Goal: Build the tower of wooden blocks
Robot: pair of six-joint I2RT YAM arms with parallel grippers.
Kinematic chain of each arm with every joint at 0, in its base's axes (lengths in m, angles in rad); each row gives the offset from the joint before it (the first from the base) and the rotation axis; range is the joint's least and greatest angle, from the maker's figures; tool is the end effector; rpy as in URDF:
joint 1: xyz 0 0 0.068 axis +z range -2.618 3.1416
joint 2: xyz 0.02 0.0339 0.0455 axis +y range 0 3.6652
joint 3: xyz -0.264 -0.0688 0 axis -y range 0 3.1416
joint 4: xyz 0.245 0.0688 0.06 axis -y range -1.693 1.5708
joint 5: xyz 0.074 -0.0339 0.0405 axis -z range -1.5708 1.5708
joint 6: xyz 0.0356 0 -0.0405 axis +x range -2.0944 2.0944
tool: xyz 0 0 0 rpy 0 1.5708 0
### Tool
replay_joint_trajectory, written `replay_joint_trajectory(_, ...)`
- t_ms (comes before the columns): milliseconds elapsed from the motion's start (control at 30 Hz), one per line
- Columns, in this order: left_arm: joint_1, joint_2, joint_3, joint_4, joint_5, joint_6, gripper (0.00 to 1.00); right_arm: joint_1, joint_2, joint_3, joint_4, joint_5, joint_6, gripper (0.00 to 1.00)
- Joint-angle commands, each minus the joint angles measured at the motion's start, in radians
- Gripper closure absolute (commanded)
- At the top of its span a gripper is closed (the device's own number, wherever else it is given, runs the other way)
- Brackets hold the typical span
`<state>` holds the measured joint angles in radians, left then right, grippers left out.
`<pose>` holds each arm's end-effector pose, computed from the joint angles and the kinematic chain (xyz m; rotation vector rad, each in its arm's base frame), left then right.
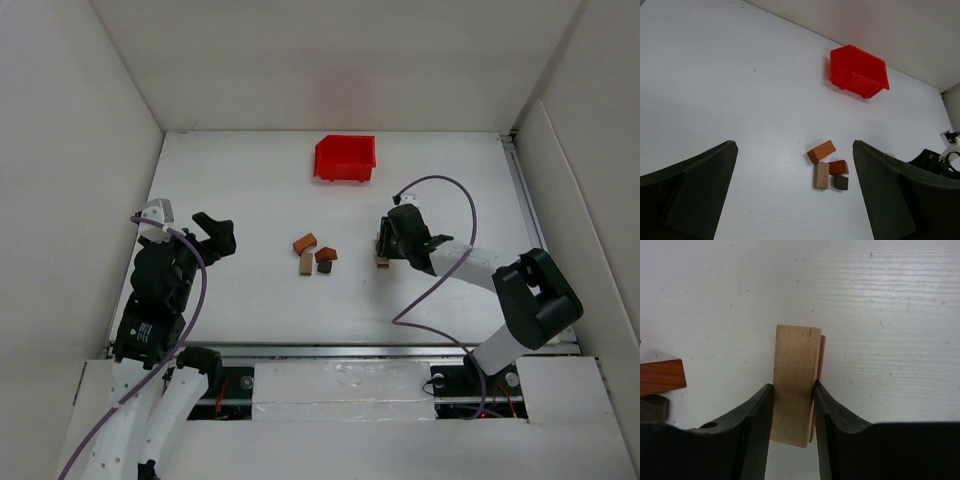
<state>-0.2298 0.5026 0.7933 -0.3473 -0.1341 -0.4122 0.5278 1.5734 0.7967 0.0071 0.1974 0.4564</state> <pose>0.1133 -0.0216 0.3622 -0.2526 1.6211 -0.3838 0.2763 0.1530 0.1728 0.0145 2.3366 0.2634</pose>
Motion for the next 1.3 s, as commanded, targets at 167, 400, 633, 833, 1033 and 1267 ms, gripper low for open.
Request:
replay_joint_trajectory(167, -0.006, 0.008, 0.001, 0.048, 0.010, 0.015, 0.01, -0.014, 0.017, 0.050, 0.025, -0.021, -0.007, 0.74)
replay_joint_trajectory(400, -0.006, 0.008, 0.001, 0.050, 0.013, 0.016, 0.01, -0.014, -0.009, 0.039, 0.008, -0.006, -0.010, 0.74)
replay_joint_trajectory(633, -0.006, 0.010, 0.001, 0.050, 0.013, 0.016, 0.01, -0.005, -0.035, 0.018, 0.005, 0.010, 0.007, 0.73)
replay_joint_trajectory(833, -0.006, 0.010, 0.001, 0.048, 0.013, 0.016, 0.01, -0.005, -0.042, 0.015, 0.004, 0.013, 0.011, 0.73)
replay_joint_trajectory(1033, -0.006, 0.008, 0.001, 0.051, 0.016, 0.018, 0.01, -0.005, -0.042, 0.013, 0.001, 0.014, 0.014, 0.71)
replay_joint_trajectory(1267, -0.006, 0.008, 0.001, 0.050, 0.014, 0.018, 0.01, -0.005, -0.027, -0.005, 0.011, 0.011, 0.018, 0.70)
